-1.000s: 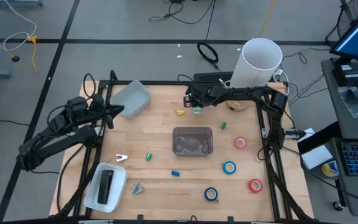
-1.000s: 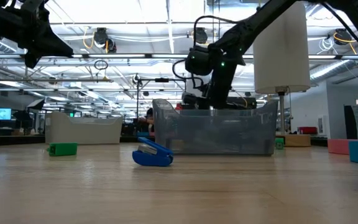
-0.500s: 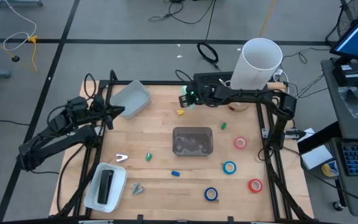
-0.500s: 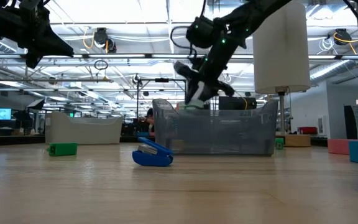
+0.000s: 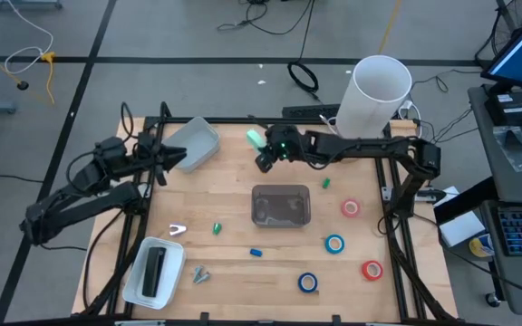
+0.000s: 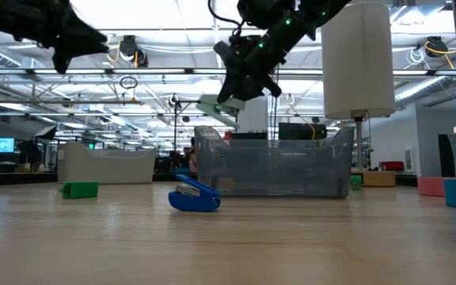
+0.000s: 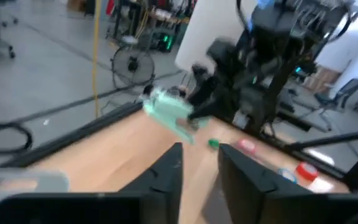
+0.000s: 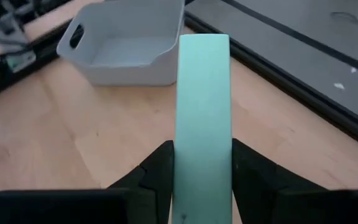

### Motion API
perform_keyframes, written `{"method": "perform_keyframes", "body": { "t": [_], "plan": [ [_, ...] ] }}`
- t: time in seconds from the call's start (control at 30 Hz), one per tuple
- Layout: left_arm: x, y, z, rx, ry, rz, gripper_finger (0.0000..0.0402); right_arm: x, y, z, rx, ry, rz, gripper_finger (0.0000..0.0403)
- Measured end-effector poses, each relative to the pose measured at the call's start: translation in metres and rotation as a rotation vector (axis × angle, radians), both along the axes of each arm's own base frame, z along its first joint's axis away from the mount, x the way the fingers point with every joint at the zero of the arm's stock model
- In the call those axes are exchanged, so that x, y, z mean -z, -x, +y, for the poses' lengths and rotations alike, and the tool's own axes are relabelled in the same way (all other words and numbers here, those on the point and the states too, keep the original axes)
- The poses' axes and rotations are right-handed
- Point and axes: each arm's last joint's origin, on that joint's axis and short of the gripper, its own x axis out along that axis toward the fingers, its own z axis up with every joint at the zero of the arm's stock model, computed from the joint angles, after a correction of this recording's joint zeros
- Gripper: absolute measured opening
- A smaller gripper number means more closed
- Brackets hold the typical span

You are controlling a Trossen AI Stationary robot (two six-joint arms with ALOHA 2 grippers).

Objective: Pick and place Stapler, Stapler remover, tape
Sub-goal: Put the large light green stapler into the white bin

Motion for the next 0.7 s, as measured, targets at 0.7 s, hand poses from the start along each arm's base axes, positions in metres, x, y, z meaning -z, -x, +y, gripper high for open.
{"method": "perform_keyframes", "body": {
  "t": [0.7],
  "plan": [
    [-0.016,-0.085,0.008,0.191,-0.095,0.139,0.0202,-0.027,0.007,0.027,-0.354,0.153,0.011,0.0117]
  ]
}}
